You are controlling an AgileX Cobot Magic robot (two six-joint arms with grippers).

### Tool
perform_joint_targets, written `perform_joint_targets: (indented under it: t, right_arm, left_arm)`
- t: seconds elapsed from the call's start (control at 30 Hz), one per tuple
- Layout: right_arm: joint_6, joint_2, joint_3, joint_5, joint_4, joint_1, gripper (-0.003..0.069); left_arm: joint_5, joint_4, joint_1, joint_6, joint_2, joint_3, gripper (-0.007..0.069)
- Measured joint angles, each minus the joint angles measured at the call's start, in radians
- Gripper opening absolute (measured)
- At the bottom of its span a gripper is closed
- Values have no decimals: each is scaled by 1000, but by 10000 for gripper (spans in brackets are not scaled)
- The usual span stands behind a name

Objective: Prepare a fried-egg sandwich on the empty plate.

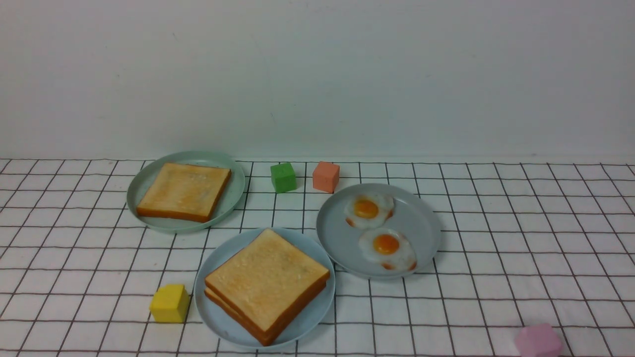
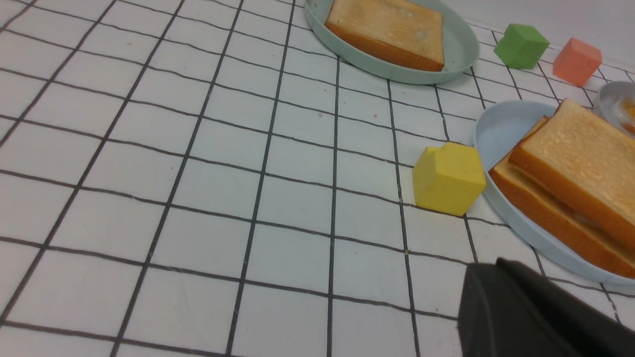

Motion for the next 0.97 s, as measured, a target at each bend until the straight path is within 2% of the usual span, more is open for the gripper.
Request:
perform_joint_targets:
  t: [0.97]
  right_arm:
    - [0,0,0,0,0,0,26]
  left_arm:
    - [0,-1,0,0,0,0,-1]
